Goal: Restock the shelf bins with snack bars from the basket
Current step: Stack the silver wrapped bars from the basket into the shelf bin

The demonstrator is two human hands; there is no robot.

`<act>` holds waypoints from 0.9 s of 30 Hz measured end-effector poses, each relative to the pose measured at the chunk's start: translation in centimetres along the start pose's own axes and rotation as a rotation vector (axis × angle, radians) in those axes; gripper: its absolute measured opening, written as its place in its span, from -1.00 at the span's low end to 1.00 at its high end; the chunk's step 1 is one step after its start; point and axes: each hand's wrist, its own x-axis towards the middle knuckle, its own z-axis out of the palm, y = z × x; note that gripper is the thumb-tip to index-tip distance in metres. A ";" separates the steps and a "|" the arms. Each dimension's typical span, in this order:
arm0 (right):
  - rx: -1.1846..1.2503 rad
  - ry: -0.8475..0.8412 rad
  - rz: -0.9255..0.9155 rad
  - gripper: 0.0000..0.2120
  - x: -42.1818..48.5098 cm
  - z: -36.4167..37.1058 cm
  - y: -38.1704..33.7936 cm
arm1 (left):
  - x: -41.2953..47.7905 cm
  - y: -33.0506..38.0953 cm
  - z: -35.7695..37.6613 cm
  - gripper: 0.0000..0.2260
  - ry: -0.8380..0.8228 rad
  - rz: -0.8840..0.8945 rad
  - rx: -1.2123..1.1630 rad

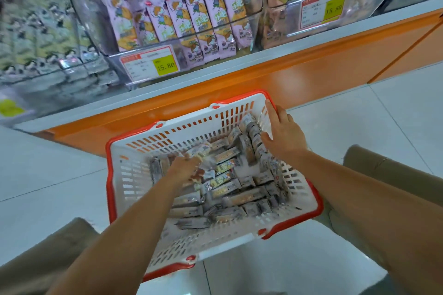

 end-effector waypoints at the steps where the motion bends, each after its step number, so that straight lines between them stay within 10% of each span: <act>1: -0.003 -0.028 0.003 -0.23 -0.2 -0.5 -0.2 | -1.4 0.3 -0.8 -0.84 -0.024 0.000 -0.073; 12: 0.201 0.203 -0.415 -0.49 -3.3 -9.9 -10.7 | -14.0 1.0 -12.0 -0.90 -0.210 0.425 -0.455; 27: 0.275 0.355 -0.569 -0.53 1.5 -18.8 -23.1 | -19.7 7.9 -25.5 -0.83 0.474 0.650 -0.348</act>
